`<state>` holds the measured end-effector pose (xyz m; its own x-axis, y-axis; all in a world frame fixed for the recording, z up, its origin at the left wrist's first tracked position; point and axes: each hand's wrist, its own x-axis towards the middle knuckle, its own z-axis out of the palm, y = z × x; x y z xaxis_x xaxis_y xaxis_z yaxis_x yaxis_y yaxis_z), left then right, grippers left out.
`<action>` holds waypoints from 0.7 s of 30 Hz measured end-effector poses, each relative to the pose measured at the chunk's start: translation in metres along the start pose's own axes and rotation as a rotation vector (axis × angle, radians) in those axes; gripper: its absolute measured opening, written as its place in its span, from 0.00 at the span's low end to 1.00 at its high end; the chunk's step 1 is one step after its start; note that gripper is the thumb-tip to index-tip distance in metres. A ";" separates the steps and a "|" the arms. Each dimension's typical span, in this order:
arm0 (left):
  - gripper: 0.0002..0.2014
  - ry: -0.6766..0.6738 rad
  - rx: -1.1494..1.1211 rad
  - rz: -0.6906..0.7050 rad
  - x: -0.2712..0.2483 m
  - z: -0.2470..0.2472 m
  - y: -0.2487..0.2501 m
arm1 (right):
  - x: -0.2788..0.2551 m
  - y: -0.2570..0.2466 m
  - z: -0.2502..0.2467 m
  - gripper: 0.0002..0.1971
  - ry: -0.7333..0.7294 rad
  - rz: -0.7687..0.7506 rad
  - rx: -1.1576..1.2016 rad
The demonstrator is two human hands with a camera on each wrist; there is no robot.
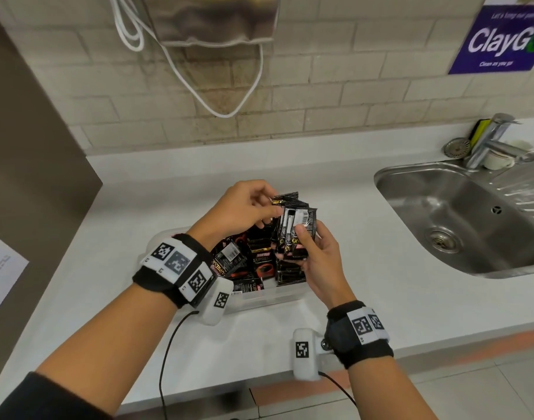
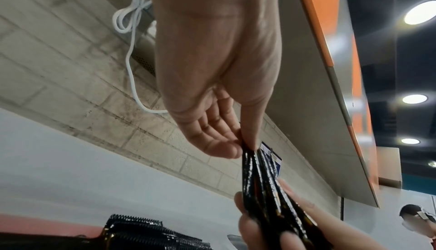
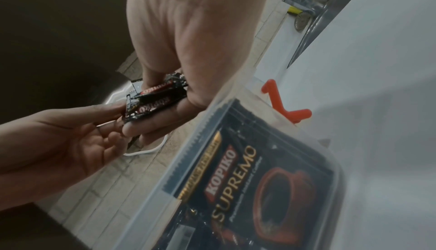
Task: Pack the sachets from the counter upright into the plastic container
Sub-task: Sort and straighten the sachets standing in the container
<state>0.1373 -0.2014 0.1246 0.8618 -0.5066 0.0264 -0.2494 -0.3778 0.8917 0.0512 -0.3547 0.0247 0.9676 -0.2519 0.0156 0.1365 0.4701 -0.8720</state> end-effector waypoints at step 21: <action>0.08 -0.114 0.301 -0.223 -0.014 -0.006 -0.034 | -0.002 -0.007 -0.004 0.10 0.135 -0.046 0.004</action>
<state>0.1366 -0.1773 0.0967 0.8589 -0.4632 -0.2187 -0.1947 -0.6901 0.6971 0.0470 -0.3611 0.0285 0.9230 -0.3847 -0.0108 0.1810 0.4590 -0.8698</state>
